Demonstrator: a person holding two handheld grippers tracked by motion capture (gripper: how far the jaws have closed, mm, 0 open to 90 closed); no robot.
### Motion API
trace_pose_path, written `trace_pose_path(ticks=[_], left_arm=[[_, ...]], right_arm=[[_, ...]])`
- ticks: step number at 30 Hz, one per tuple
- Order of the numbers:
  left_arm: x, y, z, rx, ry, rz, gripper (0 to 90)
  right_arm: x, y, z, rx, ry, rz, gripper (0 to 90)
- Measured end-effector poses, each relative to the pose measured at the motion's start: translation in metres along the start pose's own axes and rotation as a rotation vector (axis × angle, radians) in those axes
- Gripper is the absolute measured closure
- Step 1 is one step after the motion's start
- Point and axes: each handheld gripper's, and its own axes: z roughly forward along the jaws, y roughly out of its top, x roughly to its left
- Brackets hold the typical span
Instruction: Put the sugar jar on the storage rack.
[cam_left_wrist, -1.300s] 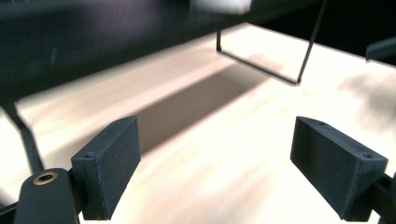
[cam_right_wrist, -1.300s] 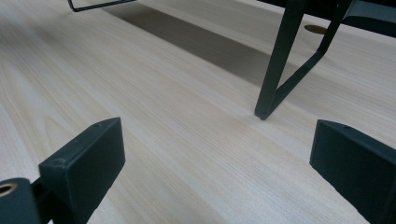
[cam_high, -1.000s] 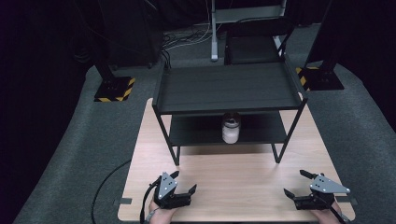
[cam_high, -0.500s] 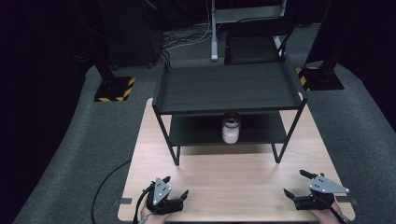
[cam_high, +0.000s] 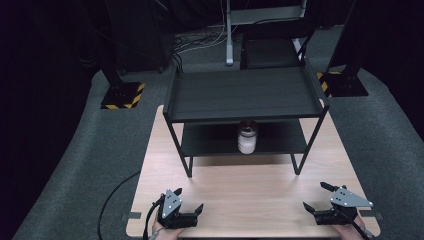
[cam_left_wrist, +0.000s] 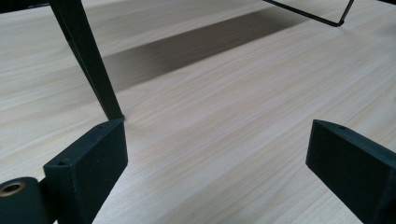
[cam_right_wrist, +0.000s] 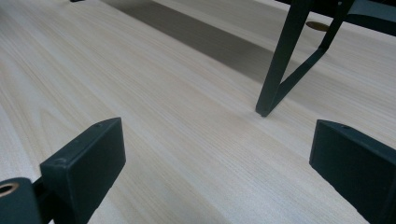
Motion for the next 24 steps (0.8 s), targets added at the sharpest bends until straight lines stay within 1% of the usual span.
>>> trace_pose_path(ticks=[3, 5, 7, 13, 24], left_arm=[[-0.0009, 0.0003, 0.0002, 0.002, 0.004, 0.004, 5.1], [-0.0013, 0.0015, 0.0008, 0.013, 0.011, 0.01, 5.2], [0.0, 0.0011, 0.001, 0.012, 0.006, 0.003, 5.3], [-0.0003, 0.0013, 0.0007, 0.015, 0.01, 0.0, 5.7], [0.0018, 0.0005, 0.001, 0.007, 0.006, -0.011, 5.7]], right_arm=[[0.0001, 0.0002, 0.0003, 0.001, 0.002, -0.001, 2.4], [0.0003, 0.0003, 0.0003, 0.001, 0.001, -0.002, 2.4], [0.0003, 0.0003, 0.0002, 0.001, 0.001, 0.0, 2.4], [0.0003, -0.0001, -0.0001, 0.0, -0.001, 0.0, 2.4], [0.0013, -0.0003, -0.0014, -0.006, -0.012, 0.001, 2.4]])
